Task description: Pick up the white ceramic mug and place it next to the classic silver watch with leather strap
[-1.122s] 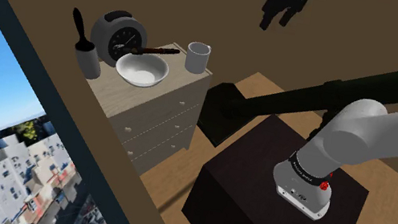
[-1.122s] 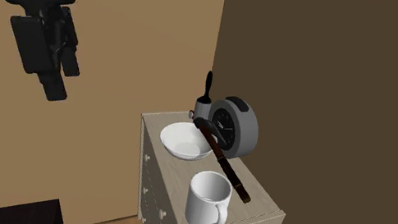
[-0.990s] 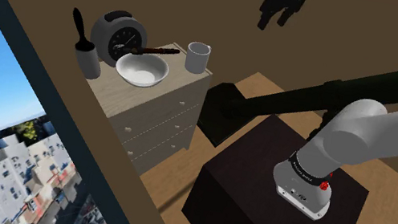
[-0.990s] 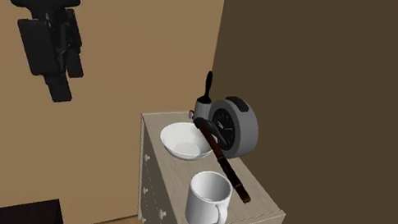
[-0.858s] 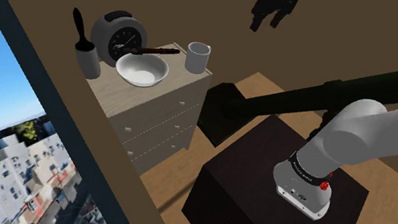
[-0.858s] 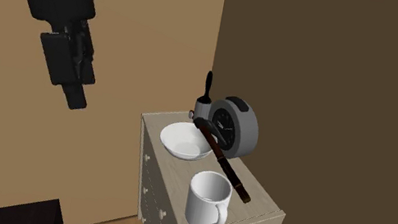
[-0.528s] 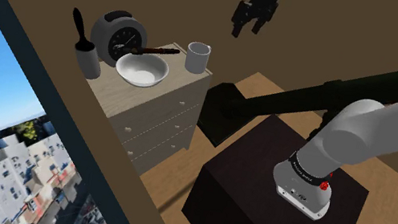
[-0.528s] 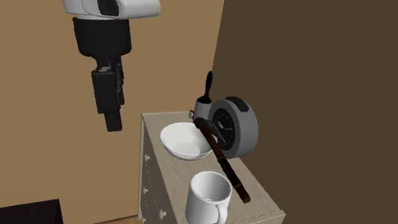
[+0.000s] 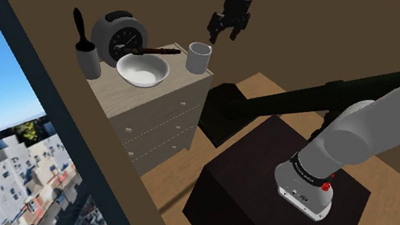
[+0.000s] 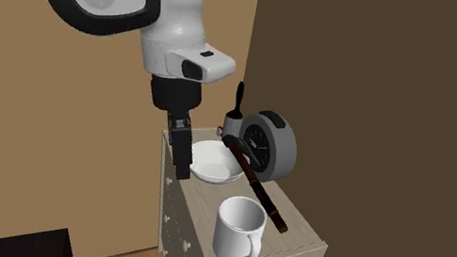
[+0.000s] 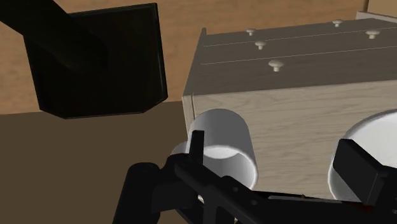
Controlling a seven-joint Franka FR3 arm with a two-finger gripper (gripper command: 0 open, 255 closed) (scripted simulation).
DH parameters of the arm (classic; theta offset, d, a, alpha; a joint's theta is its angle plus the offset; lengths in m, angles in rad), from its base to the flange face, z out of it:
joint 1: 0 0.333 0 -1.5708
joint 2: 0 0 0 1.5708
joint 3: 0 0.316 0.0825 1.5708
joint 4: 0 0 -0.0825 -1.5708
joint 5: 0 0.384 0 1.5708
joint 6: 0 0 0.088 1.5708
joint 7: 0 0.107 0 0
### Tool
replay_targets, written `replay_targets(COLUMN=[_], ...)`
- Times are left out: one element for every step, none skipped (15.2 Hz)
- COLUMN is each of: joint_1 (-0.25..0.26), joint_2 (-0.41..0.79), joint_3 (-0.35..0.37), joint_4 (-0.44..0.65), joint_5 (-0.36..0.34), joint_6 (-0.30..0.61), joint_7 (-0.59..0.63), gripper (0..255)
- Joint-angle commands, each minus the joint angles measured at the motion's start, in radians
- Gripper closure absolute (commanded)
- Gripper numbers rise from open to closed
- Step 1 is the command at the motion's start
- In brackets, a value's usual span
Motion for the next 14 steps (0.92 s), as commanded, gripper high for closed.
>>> replay_targets(joint_1=[-0.003, -0.005, -0.007, -0.008, -0.008, -0.008, -0.008, -0.008, -0.007, -0.005, -0.004, -0.002, -0.002, -0.001], joint_2=[0.085, 0.123, 0.161, 0.199, 0.237, 0.276, 0.314, 0.353, 0.391, 0.430, 0.469, 0.494, 0.502, 0.509], joint_3=[0.009, 0.012, 0.014, 0.016, 0.017, 0.018, 0.018, 0.018, 0.017, 0.016, 0.015, 0.013, 0.012, 0.011], joint_4=[0.043, 0.061, 0.080, 0.101, 0.123, 0.147, 0.171, 0.197, 0.225, 0.253, 0.284, 0.304, 0.300, 0.296], joint_5=[-0.013, -0.020, -0.027, -0.035, -0.043, -0.052, -0.060, -0.069, -0.078, -0.086, -0.095, -0.100, -0.101, -0.103], joint_6=[0.042, 0.060, 0.077, 0.094, 0.109, 0.122, 0.135, 0.146, 0.156, 0.165, 0.173, 0.177, 0.188, 0.199], joint_7=[0.020, 0.028, 0.037, 0.046, 0.054, 0.063, 0.072, 0.080, 0.089, 0.097, 0.105, 0.110, 0.111, 0.112], gripper=[0, 0, 0, 0, 0, 0, 0, 0, 0, 0, 0, 0, 0, 0])
